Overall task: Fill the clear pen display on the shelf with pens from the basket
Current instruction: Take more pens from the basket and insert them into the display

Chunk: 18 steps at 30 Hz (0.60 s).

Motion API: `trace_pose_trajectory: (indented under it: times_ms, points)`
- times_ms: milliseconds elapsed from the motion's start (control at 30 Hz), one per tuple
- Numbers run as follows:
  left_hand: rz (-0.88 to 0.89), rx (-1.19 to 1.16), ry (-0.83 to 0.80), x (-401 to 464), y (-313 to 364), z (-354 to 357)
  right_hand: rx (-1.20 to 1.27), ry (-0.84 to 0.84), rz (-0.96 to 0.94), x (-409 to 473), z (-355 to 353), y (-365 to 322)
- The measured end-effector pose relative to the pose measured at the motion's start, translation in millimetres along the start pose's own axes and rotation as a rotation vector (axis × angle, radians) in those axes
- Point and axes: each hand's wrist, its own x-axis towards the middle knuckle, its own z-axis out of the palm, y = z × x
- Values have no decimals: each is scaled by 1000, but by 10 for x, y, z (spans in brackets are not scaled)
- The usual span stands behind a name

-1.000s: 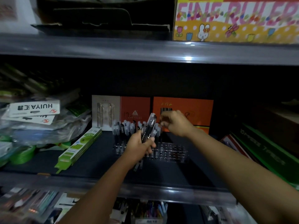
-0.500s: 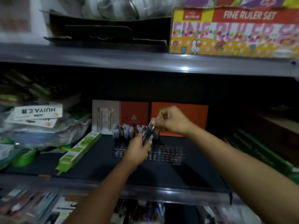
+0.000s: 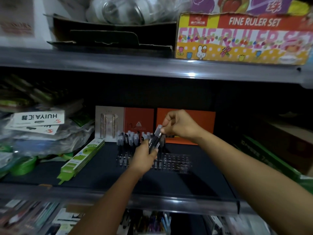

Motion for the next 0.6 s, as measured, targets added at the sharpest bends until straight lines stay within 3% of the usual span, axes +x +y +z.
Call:
trace_pose_trajectory:
  times_ms: [133,300,433,600]
  points:
    - [7,51,-11,0,-10,-16,-28,33,3,10,-39,8]
    - [-6,111,-15,-17,-102,-97,18,203,27,52,-235,-22]
    - [-23,146,0,-14,-175,-159,-71,299,34,81,-399,1]
    - [-20,162,13,7,-237,-151,-290,278,24,91,-337,235]
